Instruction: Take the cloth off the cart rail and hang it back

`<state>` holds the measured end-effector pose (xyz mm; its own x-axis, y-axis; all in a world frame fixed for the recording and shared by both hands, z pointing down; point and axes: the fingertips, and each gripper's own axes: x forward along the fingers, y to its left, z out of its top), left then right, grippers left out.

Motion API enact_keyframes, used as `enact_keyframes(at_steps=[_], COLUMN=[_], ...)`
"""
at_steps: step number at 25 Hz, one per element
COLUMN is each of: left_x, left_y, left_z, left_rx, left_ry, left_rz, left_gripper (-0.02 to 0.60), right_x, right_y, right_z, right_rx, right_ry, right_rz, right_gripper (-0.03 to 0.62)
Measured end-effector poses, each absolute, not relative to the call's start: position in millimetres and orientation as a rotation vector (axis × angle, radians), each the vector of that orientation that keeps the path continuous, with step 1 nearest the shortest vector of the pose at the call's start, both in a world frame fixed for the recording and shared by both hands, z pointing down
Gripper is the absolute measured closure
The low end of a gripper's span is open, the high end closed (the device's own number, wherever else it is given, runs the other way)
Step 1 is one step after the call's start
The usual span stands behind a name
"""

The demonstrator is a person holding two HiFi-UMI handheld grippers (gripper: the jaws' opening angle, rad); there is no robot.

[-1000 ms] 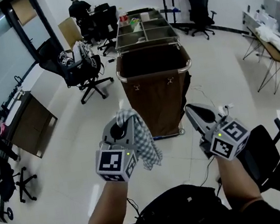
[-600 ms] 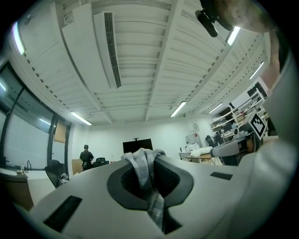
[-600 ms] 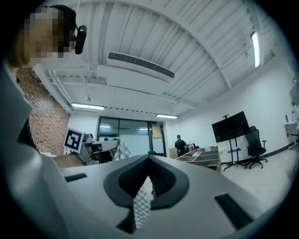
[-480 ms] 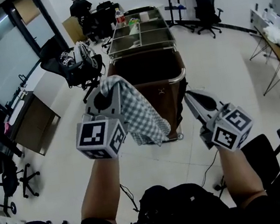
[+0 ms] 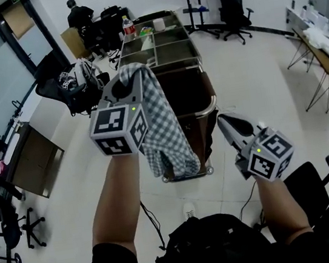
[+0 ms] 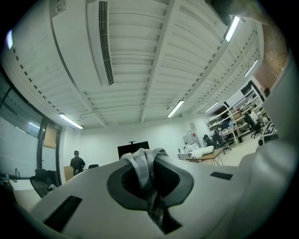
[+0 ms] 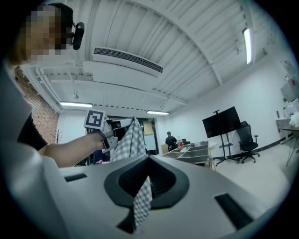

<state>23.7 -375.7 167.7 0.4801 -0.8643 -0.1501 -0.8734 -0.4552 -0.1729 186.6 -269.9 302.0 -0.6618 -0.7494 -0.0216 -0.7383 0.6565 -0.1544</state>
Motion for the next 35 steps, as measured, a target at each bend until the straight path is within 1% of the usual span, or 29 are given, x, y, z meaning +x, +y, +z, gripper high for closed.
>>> enact_keyframes(at_steps=[8,18,19,21,25,26,27,35], left_x=[16,27,28,28,29,29,30,13], left_y=[-501,-578,-581,-584,-580,-578,-574,-533], left_z=[213,331,342,362,384,386,389,388], left_rx=[-2.587,-2.798,-2.822,-2.865,-2.923,-2.938,-2.953,-2.97], left_ry=[1.48,1.398,1.393,1.379,1.353,1.352,1.352,1.407], left_rz=[-0.009,-0.238,-0.272,-0.342,-0.415,-0.424,-0.436,-0.483], left_gripper=[0.577,0.573,0.559,0.486,0.423,0.421,0.405,0.403], right_x=[170,144,143,141,137,137,136,127], right_y=[-356,-421,-424,-429,-433,-434,-433,-411], right_z=[305,332,336,343,351,353,354,358], right_rx=[-1.351,-1.411,-1.415,-1.419,-1.415,-1.412,-1.409,-1.35], right_ry=[2.76,2.772,2.773,2.777,2.783,2.784,2.787,2.822], right_rz=[-0.205,-0.296,-0.309,-0.334,-0.362,-0.369,-0.375,-0.389], right_gripper=[0.577,0.577,0.577,0.577,0.577,0.577,0.577,0.577])
